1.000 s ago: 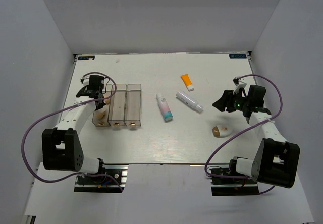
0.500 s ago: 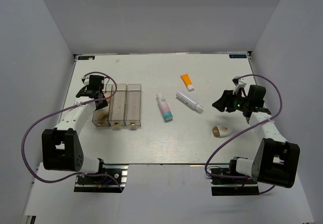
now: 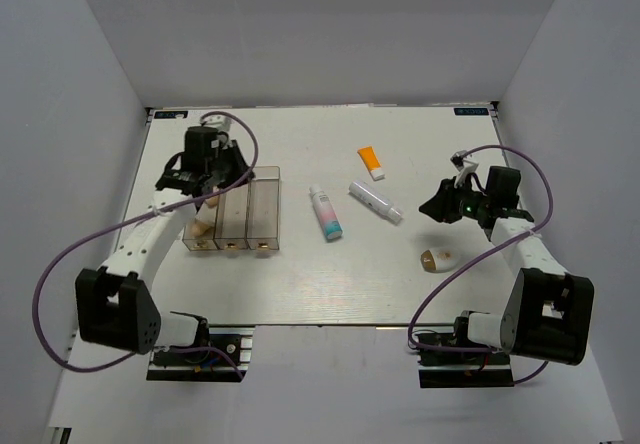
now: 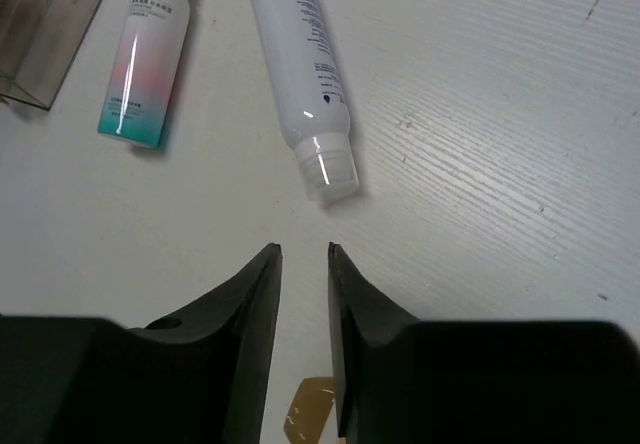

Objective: Organize the makeup

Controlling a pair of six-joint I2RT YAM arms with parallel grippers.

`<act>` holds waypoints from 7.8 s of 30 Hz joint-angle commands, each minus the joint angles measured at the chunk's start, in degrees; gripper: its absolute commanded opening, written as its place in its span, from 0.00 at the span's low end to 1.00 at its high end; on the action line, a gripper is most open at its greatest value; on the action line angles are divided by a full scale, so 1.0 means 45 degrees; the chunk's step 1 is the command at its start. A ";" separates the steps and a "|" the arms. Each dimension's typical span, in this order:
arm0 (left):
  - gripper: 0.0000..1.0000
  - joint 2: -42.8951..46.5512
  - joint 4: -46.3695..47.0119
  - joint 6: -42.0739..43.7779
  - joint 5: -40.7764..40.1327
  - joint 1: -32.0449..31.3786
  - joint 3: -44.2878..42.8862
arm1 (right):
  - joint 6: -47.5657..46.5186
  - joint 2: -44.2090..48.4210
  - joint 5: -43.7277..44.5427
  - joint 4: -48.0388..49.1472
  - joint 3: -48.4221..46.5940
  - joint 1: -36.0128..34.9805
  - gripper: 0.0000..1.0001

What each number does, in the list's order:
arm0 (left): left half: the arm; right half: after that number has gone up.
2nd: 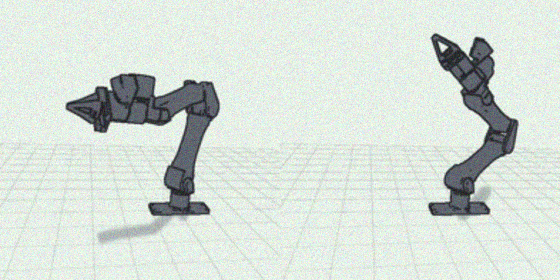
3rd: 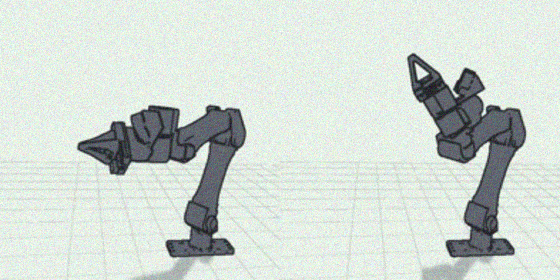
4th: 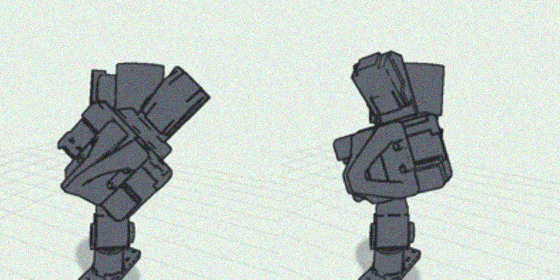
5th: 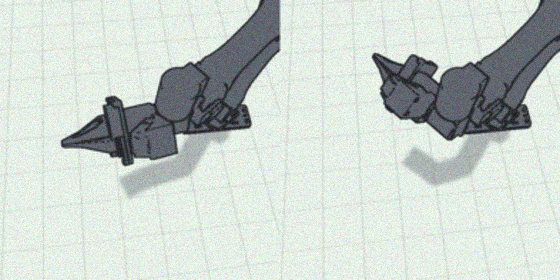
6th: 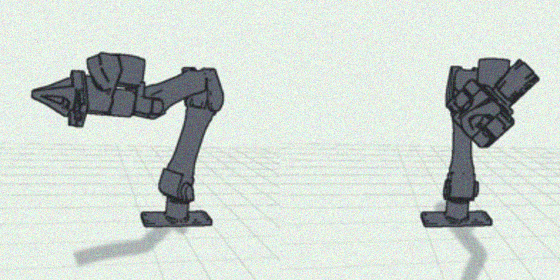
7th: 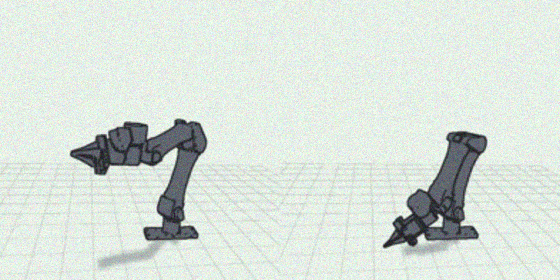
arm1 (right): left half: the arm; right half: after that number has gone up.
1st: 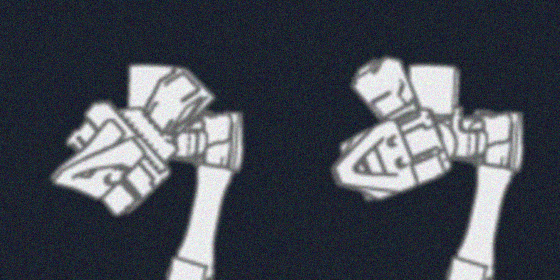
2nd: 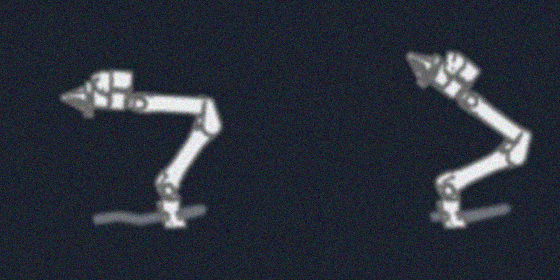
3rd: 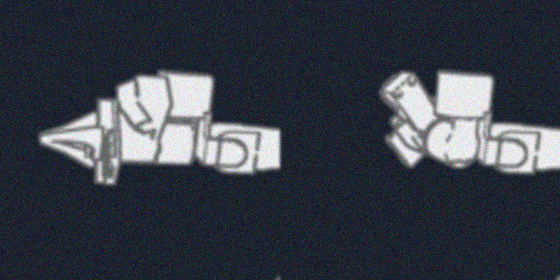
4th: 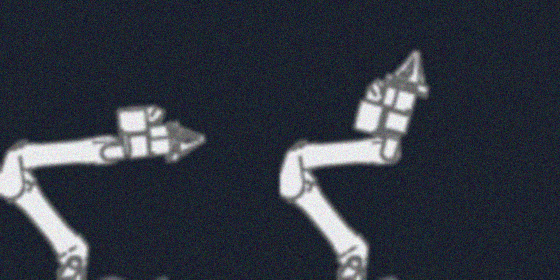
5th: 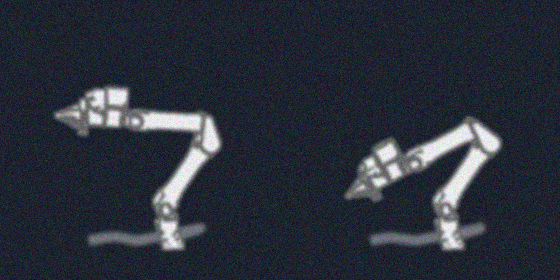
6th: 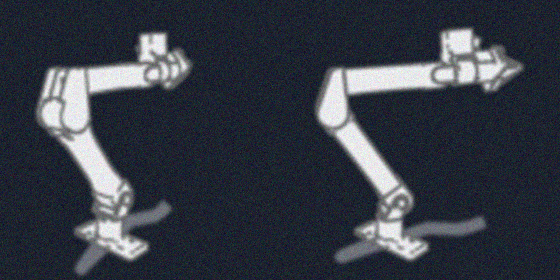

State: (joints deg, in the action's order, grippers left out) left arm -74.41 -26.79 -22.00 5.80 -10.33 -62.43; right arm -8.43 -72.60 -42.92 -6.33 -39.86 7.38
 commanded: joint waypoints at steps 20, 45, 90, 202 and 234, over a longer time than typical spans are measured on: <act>0.94 -0.8619 -0.3325 -0.4037 -0.2383 -0.6103 -0.6633 | -0.0374 -0.0176 0.0357 -0.0196 -0.0733 -0.0370 0.76; 0.13 -0.7432 -0.1510 -0.3042 -0.2187 -0.6689 -0.5794 | -0.0296 -0.0098 0.0396 -0.0195 -0.0674 -0.0331 0.75; 0.55 -0.3405 -0.2192 0.1236 -0.5255 -0.1025 -0.0969 | -0.1231 -0.0741 -0.0443 -0.0527 -0.1415 -0.0564 0.66; 0.80 0.8567 -0.3403 -0.3119 -0.3301 -0.1143 0.0593 | 1.2947 -1.3653 0.8874 0.2968 -1.5772 -1.3729 0.66; 0.16 0.2168 0.2066 -0.3529 0.3046 -0.2369 0.0928 | 0.1932 -0.5843 0.8266 -0.1971 -0.9370 -0.6036 0.00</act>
State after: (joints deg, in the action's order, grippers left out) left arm -61.65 -20.99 -37.76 14.72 -18.48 -55.94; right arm 7.79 -103.15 -8.78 -6.44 -86.00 -22.57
